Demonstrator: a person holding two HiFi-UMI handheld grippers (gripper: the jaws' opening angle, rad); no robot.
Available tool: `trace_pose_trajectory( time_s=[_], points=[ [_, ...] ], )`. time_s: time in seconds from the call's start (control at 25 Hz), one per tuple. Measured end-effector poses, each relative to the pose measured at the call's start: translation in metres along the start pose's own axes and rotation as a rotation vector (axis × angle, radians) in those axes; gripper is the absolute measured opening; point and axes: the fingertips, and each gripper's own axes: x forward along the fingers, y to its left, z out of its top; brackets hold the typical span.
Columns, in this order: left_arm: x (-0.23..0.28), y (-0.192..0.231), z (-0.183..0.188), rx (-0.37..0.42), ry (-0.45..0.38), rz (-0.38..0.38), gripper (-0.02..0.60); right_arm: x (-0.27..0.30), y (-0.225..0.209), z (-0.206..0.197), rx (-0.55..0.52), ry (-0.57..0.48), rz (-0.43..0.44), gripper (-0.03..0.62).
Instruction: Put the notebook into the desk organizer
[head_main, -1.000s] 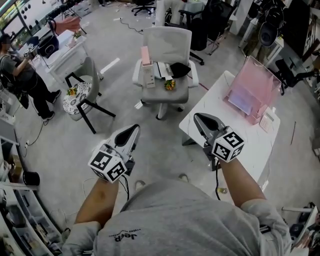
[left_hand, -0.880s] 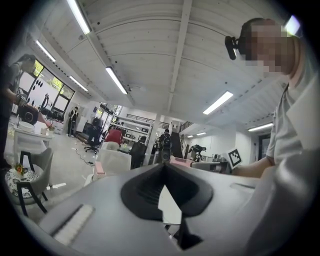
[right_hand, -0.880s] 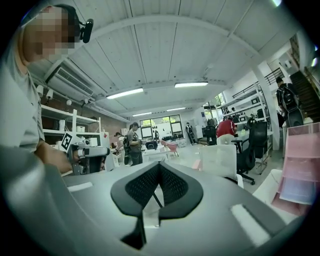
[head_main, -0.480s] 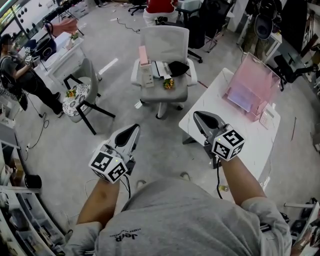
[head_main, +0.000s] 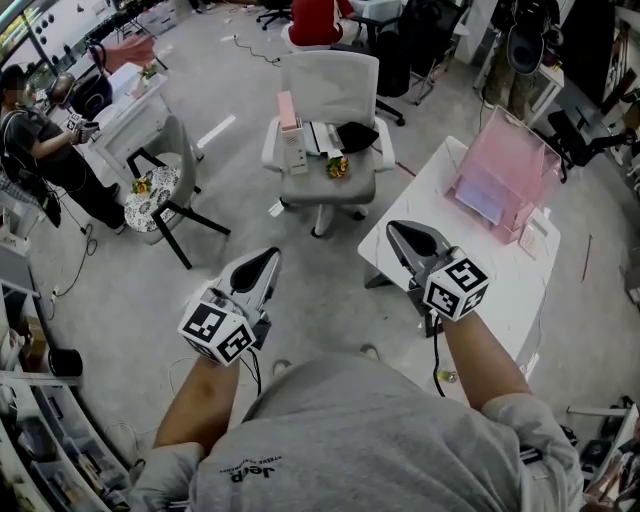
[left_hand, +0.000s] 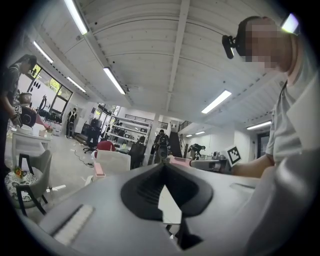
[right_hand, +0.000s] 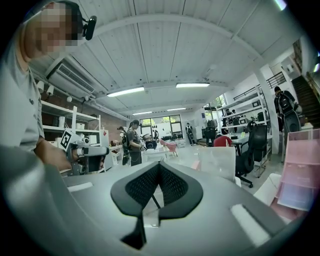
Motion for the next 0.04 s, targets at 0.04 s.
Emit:
trace_pose_trajectory(
  time_s=[0.04],
  points=[
    [0.0004,-0.0003,-0.0002,0.0,0.0,0.0,0.058,0.0003,0.0,-0.0001,-0.002,0.0,0.001,0.002]
  ],
)
